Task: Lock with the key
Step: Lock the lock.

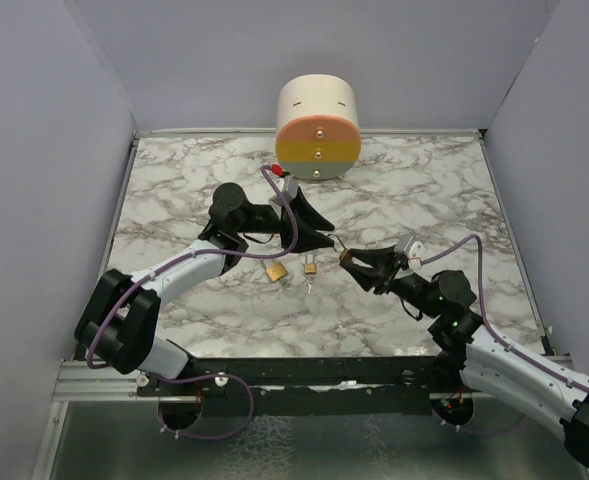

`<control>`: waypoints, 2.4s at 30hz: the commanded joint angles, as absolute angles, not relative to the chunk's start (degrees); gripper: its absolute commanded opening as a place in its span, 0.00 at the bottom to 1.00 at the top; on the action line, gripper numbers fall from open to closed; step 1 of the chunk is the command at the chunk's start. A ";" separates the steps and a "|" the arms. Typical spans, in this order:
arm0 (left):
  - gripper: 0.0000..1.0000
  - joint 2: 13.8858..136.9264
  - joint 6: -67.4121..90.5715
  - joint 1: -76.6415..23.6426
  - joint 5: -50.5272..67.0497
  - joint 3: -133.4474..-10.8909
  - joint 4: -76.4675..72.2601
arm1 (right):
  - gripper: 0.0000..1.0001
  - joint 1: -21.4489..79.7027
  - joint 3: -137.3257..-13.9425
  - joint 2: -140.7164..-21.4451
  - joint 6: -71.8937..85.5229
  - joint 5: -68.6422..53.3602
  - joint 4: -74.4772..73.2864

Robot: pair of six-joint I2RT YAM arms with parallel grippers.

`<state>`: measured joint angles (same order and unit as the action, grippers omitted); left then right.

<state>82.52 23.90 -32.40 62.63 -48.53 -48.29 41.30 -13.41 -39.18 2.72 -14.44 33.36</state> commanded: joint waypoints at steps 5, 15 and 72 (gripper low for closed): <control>0.45 82.03 24.18 -32.87 61.17 -48.87 -49.83 | 0.01 41.42 -15.97 -37.54 1.76 -12.83 33.97; 0.09 82.81 25.51 -33.17 61.40 -50.22 -49.79 | 0.01 41.48 -16.25 -38.39 1.50 -12.82 33.80; 0.00 83.12 39.05 -39.29 53.21 -50.26 -47.21 | 0.01 41.54 -16.91 -39.11 -12.77 1.29 44.11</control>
